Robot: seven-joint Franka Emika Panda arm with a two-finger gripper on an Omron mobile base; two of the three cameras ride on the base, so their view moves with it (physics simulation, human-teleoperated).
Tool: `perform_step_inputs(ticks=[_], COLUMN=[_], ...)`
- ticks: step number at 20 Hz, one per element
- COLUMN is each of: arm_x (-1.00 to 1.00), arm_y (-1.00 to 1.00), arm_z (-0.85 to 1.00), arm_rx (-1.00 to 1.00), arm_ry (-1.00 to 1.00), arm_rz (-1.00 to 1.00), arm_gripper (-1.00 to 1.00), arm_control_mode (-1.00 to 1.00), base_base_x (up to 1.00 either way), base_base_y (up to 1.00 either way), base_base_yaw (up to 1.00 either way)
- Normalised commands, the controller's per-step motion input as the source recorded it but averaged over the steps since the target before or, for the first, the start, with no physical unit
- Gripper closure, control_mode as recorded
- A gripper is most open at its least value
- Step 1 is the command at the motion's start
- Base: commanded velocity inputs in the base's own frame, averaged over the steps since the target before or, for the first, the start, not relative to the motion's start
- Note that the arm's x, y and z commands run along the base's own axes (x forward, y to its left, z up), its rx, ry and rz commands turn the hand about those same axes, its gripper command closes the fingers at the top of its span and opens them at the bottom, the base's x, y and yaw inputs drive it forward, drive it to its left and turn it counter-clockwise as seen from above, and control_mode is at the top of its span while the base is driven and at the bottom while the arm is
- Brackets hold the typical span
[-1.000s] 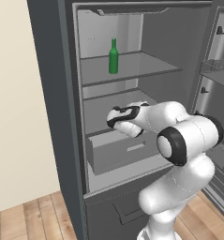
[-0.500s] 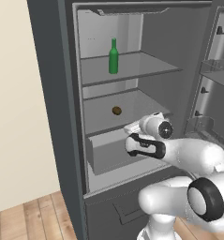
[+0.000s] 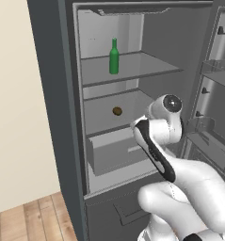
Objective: Place the beer on the top shelf of the fridge to keep it out of children's reach, and place the lemon and kiwi on lower shelves for easy access.
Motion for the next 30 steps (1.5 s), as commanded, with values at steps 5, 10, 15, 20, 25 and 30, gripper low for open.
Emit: perform_step_inputs(ticks=[5, 10, 15, 20, 25, 30], arm_x=[-0.94, -1.0, -0.74, -0.61, -0.23, 0.0], arm_y=[0.02, 0.16, 0.24, 0.09, 0.0, 0.0], arm_z=[0.01, -0.1, 0.15, 0.36, 0.18, 0.01], arm_rx=[-0.07, 0.0, 0.01, 0.13, 0.17, 0.02], arm_ry=[0.16, -0.02, 0.0, -0.01, -0.05, -0.01], arm_rz=[0.0, 0.0, 0.0, 0.0, 0.0, -0.04], arm_gripper=[-1.0, -1.0, -1.0, -1.0, -1.0, -1.0], arm_control_mode=[-1.0, -1.0, -1.0, -1.0, -1.0, -1.0], base_base_x=[0.0, 0.0, 0.0, 0.0, 0.0, 0.0], base_base_y=[0.0, 0.0, 0.0, 0.0, 0.0, 0.0], base_base_yaw=[0.0, 0.0, 0.0, 0.0, 0.0, 0.0])
